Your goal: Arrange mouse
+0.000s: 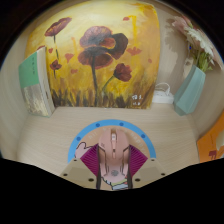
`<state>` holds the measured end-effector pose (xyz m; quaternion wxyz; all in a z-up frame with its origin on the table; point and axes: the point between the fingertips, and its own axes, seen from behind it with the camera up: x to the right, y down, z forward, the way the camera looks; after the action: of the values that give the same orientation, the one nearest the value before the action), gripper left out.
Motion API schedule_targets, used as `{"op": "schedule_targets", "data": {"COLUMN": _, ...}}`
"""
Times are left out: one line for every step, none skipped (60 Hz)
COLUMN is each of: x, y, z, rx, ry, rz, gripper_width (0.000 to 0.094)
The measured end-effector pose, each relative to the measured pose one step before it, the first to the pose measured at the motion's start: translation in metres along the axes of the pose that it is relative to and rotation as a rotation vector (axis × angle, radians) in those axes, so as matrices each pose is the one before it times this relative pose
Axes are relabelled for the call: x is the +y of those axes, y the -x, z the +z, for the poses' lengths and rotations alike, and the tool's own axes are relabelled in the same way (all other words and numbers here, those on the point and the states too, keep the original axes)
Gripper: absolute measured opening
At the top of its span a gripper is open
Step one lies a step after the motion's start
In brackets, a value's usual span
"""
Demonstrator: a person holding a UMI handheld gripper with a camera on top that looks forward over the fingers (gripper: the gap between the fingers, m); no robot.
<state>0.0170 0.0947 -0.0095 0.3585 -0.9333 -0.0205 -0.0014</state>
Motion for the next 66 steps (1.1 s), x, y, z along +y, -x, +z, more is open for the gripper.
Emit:
{"op": "schedule_targets", "data": {"x": 0.0004, "y": 0.00012, "z": -0.00007, "rx": 0.00144, "ry": -0.00237, "rz": -0.0017, "gripper_width": 0.0356}}
{"op": "schedule_targets", "data": {"x": -0.00016, "y": -0.00002, "z": 0.0001, "rx": 0.00017, "ry": -0.00349, "rz": 0.0027, "gripper_width": 0.038}}
{"op": "schedule_targets", "data": {"x": 0.00026, "y": 0.00014, "z": 0.00038, "rx": 0.0003, "ry": -0.00206, "rz": 0.0036, "gripper_width": 0.0378}}
{"op": "schedule_targets", "data": {"x": -0.00044, "y": 0.00014, "z": 0.00005, "rx": 0.00014, "ry": -0.00293, "rz": 0.0038, "gripper_width": 0.0387}}
{"op": "schedule_targets", "data": {"x": -0.00034, "y": 0.00007, "z": 0.0001, "rx": 0.00024, "ry": -0.00164, "rz": 0.0037, "gripper_width": 0.0395}}
{"op": "schedule_targets", "data": {"x": 0.00001, "y": -0.00003, "z": -0.00005, "rx": 0.00007, "ry": -0.00043, "rz": 0.0017, "gripper_width": 0.0409}}
{"op": "schedule_targets", "data": {"x": -0.00059, "y": -0.00009, "z": 0.0, "rx": 0.00055, "ry": -0.00234, "rz": 0.0022, "gripper_width": 0.0422}}
{"op": "schedule_targets", "data": {"x": 0.00012, "y": -0.0003, "z": 0.00032, "rx": 0.00212, "ry": -0.00166, "rz": 0.0007, "gripper_width": 0.0438}}
{"op": "schedule_targets", "data": {"x": -0.00065, "y": -0.00016, "z": -0.00008, "rx": 0.00136, "ry": -0.0018, "rz": 0.0013, "gripper_width": 0.0458}}
{"op": "schedule_targets", "data": {"x": -0.00021, "y": 0.0001, "z": 0.00021, "rx": 0.00076, "ry": -0.00098, "rz": 0.0016, "gripper_width": 0.0468}}
{"op": "schedule_targets", "data": {"x": 0.00036, "y": 0.00036, "z": 0.00025, "rx": 0.00003, "ry": 0.00207, "rz": 0.0019, "gripper_width": 0.0484}}
{"op": "schedule_targets", "data": {"x": 0.00102, "y": 0.00049, "z": 0.00045, "rx": -0.00087, "ry": 0.00574, "rz": 0.0018, "gripper_width": 0.05}}
{"op": "schedule_targets", "data": {"x": 0.00121, "y": 0.00021, "z": 0.00002, "rx": -0.00081, "ry": 0.00895, "rz": 0.002, "gripper_width": 0.0513}}
{"op": "schedule_targets", "data": {"x": -0.0001, "y": 0.00008, "z": -0.00037, "rx": 0.00064, "ry": 0.00491, "rz": 0.0029, "gripper_width": 0.0526}}
{"op": "schedule_targets", "data": {"x": -0.00019, "y": 0.00013, "z": -0.00122, "rx": 0.00035, "ry": 0.00563, "rz": 0.002, "gripper_width": 0.0542}}
{"op": "schedule_targets", "data": {"x": -0.00104, "y": 0.00055, "z": -0.00195, "rx": -0.00104, "ry": 0.00307, "rz": 0.0025, "gripper_width": 0.0561}}
{"op": "schedule_targets", "data": {"x": -0.00227, "y": 0.00036, "z": -0.00273, "rx": 0.00099, "ry": -0.00141, "rz": 0.0031, "gripper_width": 0.0597}}
{"op": "schedule_targets", "data": {"x": -0.00322, "y": 0.00009, "z": -0.00335, "rx": 0.00192, "ry": -0.00572, "rz": 0.0024, "gripper_width": 0.0635}}
{"op": "schedule_targets", "data": {"x": -0.00409, "y": -0.00046, "z": -0.00426, "rx": 0.00481, "ry": -0.00871, "rz": 0.0011, "gripper_width": 0.0675}}
{"op": "schedule_targets", "data": {"x": -0.00515, "y": -0.00062, "z": -0.00481, "rx": 0.00683, "ry": -0.01277, "rz": -0.0002, "gripper_width": 0.0699}}
{"op": "schedule_targets", "data": {"x": -0.00581, "y": 0.00013, "z": -0.00523, "rx": 0.00348, "ry": -0.01534, "rz": -0.0019, "gripper_width": 0.0704}}
{"op": "schedule_targets", "data": {"x": -0.0063, "y": 0.00021, "z": -0.00578, "rx": 0.00362, "ry": -0.01577, "rz": -0.0023, "gripper_width": 0.07}}
{"op": "schedule_targets", "data": {"x": -0.00614, "y": 0.00015, "z": -0.00573, "rx": 0.00525, "ry": -0.01657, "rz": -0.0009, "gripper_width": 0.0698}}
{"op": "schedule_targets", "data": {"x": -0.0062, "y": -0.00055, "z": -0.00688, "rx": 0.00591, "ry": -0.01269, "rz": -0.0004, "gripper_width": 0.07}}
{"op": "schedule_targets", "data": {"x": -0.00575, "y": 0.00005, "z": -0.00647, "rx": 0.00599, "ry": -0.01426, "rz": 0.0022, "gripper_width": 0.0699}}
{"op": "schedule_targets", "data": {"x": -0.00597, "y": 0.00022, "z": -0.00723, "rx": 0.00469, "ry": -0.01228, "rz": 0.0025, "gripper_width": 0.07}}
{"op": "schedule_targets", "data": {"x": -0.00602, "y": 0.00087, "z": -0.00736, "rx": 0.00252, "ry": -0.01233, "rz": 0.0029, "gripper_width": 0.0701}}
{"op": "schedule_targets", "data": {"x": -0.00603, "y": 0.00115, "z": -0.00748, "rx": 0.0006, "ry": -0.01202, "rz": 0.0034, "gripper_width": 0.0699}}
{"op": "schedule_targets", "data": {"x": -0.00572, "y": 0.00137, "z": -0.00761, "rx": -0.00036, "ry": -0.01173, "rz": 0.0042, "gripper_width": 0.0698}}
{"op": "schedule_targets", "data": {"x": -0.00556, "y": 0.00108, "z": -0.00783, "rx": -0.00016, "ry": -0.01079, "rz": 0.0046, "gripper_width": 0.0701}}
{"op": "schedule_targets", "data": {"x": -0.00511, "y": 0.00086, "z": -0.00796, "rx": 0.00049, "ry": -0.00935, "rz": 0.0053, "gripper_width": 0.0701}}
{"op": "schedule_targets", "data": {"x": -0.00483, "y": 0.00091, "z": -0.00822, "rx": 0.00005, "ry": -0.00637, "rz": 0.0066, "gripper_width": 0.0701}}
{"op": "schedule_targets", "data": {"x": -0.0045, "y": 0.00083, "z": -0.00839, "rx": 0.00126, "ry": -0.00855, "rz": 0.0074, "gripper_width": 0.0701}}
{"op": "schedule_targets", "data": {"x": -0.00453, "y": 0.00087, "z": -0.00839, "rx": 0.00177, "ry": -0.00911, "rz": 0.0079, "gripper_width": 0.07}}
{"op": "schedule_targets", "data": {"x": -0.0044, "y": 0.00083, "z": -0.00847, "rx": 0.00189, "ry": -0.00922, "rz": 0.0078, "gripper_width": 0.07}}
{"op": "schedule_targets", "data": {"x": -0.00397, "y": 0.00102, "z": -0.00825, "rx": 0.00163, "ry": -0.00903, "rz": 0.007, "gripper_width": 0.0701}}
{"op": "schedule_targets", "data": {"x": -0.00372, "y": 0.00118, "z": -0.00817, "rx": 0.00084, "ry": -0.00874, "rz": 0.0056, "gripper_width": 0.0702}}
{"op": "schedule_targets", "data": {"x": -0.00345, "y": 0.00112, "z": -0.00812, "rx": 0.00054, "ry": -0.00877, "rz": 0.0037, "gripper_width": 0.0701}}
{"op": "schedule_targets", "data": {"x": -0.00316, "y": 0.00078, "z": -0.00739, "rx": 0.00021, "ry": -0.00841, "rz": 0.0025, "gripper_width": 0.07}}
{"op": "schedule_targets", "data": {"x": -0.00221, "y": 0.00065, "z": -0.00799, "rx": 0.001, "ry": -0.0068, "rz": 0.0024, "gripper_width": 0.07}}
{"op": "schedule_targets", "data": {"x": -0.00133, "y": 0.00046, "z": -0.00765, "rx": 0.00158, "ry": -0.00455, "rz": 0.0022, "gripper_width": 0.07}}
{"op": "schedule_targets", "data": {"x": -0.0006, "y": 0.00038, "z": -0.00744, "rx": 0.00156, "ry": -0.00221, "rz": 0.0018, "gripper_width": 0.0701}}
{"op": "schedule_targets", "data": {"x": -0.00055, "y": 0.00068, "z": -0.00719, "rx": 0.00056, "ry": -0.00176, "rz": 0.0022, "gripper_width": 0.0702}}
{"op": "schedule_targets", "data": {"x": -0.00047, "y": 0.00089, "z": -0.0072, "rx": -0.00098, "ry": -0.00224, "rz": 0.0031, "gripper_width": 0.0701}}
{"op": "schedule_targets", "data": {"x": -0.00027, "y": 0.00119, "z": -0.00686, "rx": -0.00214, "ry": -0.0038, "rz": 0.0034, "gripper_width": 0.07}}
{"op": "schedule_targets", "data": {"x": 0.00002, "y": 0.00126, "z": -0.0064, "rx": -0.00445, "ry": -0.00272, "rz": 0.003, "gripper_width": 0.0698}}
{"op": "schedule_targets", "data": {"x": 0.00041, "y": 0.00173, "z": -0.00609, "rx": -0.00536, "ry": -0.00185, "rz": 0.0022, "gripper_width": 0.0698}}
{"op": "schedule_targets", "data": {"x": 0.00085, "y": 0.00139, "z": -0.00578, "rx": -0.00561, "ry": -0.00121, "rz": 0.0016, "gripper_width": 0.0699}}
{"op": "schedule_targets", "data": {"x": 0.00137, "y": 0.00108, "z": -0.00567, "rx": -0.00393, "ry": 0.00022, "rz": 0.0022, "gripper_width": 0.0701}}
{"op": "schedule_targets", "data": {"x": 0.00146, "y": 0.00078, "z": -0.00514, "rx": -0.00311, "ry": -0.00012, "rz": 0.0019, "gripper_width": 0.07}}
{"op": "schedule_targets", "data": {"x": 0.00134, "y": 0.00049, "z": -0.00471, "rx": -0.00294, "ry": -0.00001, "rz": 0.0017, "gripper_width": 0.07}}
{"op": "schedule_targets", "data": {"x": 0.00162, "y": 0.00042, "z": -0.00463, "rx": -0.00152, "ry": 0.00006, "rz": 0.0006, "gripper_width": 0.0701}}
{"op": "schedule_targets", "data": {"x": 0.00153, "y": -0.0003, "z": -0.0044, "rx": -0.00144, "ry": 0.00057, "rz": -0.001, "gripper_width": 0.0701}}
{"op": "schedule_targets", "data": {"x": 0.0015, "y": -0.00061, "z": -0.00392, "rx": -0.00022, "ry": 0.00005, "rz": -0.0017, "gripper_width": 0.0702}}
{"op": "schedule_targets", "data": {"x": 0.00124, "y": -0.00057, "z": -0.00382, "rx": 0.00037, "ry": -0.00046, "rz": -0.0021, "gripper_width": 0.0702}}
{"op": "schedule_targets", "data": {"x": 0.00104, "y": -0.00076, "z": -0.00363, "rx": 0.00061, "ry": -0.00156, "rz": -0.0027, "gripper_width": 0.0701}}
{"op": "schedule_targets", "data": {"x": 0.00088, "y": -0.00042, "z": -0.00367, "rx": 0.00183, "ry": -0.00148, "rz": -0.0023, "gripper_width": 0.0701}}
{"op": "schedule_targets", "data": {"x": 0.00099, "y": -0.00121, "z": -0.00349, "rx": 0.00122, "ry": -0.00184, "rz": -0.0016, "gripper_width": 0.0701}}
{"op": "schedule_targets", "data": {"x": 0.00111, "y": -0.00155, "z": -0.00336, "rx": 0.00175, "ry": -0.00226, "rz": -0.0019, "gripper_width": 0.0701}}
{"op": "schedule_targets", "data": {"x": 0.00107, "y": -0.00121, "z": -0.00336, "rx": 0.00049, "ry": -0.00185, "rz": -0.0029, "gripper_width": 0.0701}}
{"op": "schedule_targets", "data": {"x": 0.00101, "y": -0.00111, "z": -0.00321, "rx": -0.00005, "ry": -0.00154, "rz": -0.0032, "gripper_width": 0.0701}}
{"op": "schedule_targets", "data": {"x": 0.00112, "y": -0.00096, "z": -0.00335, "rx": -0.00122, "ry": -0.00124, "rz": -0.0028, "gripper_width": 0.0699}}
{"op": "schedule_targets", "data": {"x": 0.00109, "y": -0.00019, "z": -0.00311, "rx": 0.00003, "ry": -0.00118, "rz": -0.0006, "gripper_width": 0.0699}}
{"op": "schedule_targets", "data": {"x": 0.00086, "y": -0.00087, "z": -0.00376, "rx": -0.00328, "ry": -0.00161, "rz": -0.001, "gripper_width": 0.07}}
{"op": "schedule_targets", "data": {"x": 0.00096, "y": -0.00067, "z": -0.00335, "rx": -0.00416, "ry": -0.00184, "rz": -0.0003, "gripper_width": 0.0699}}
{"op": "schedule_targets", "data": {"x": 0.00126, "y": -0.00031, "z": -0.0033, "rx": -0.00526, "ry": -0.00129, "rz": 0.0002, "gripper_width": 0.07}}
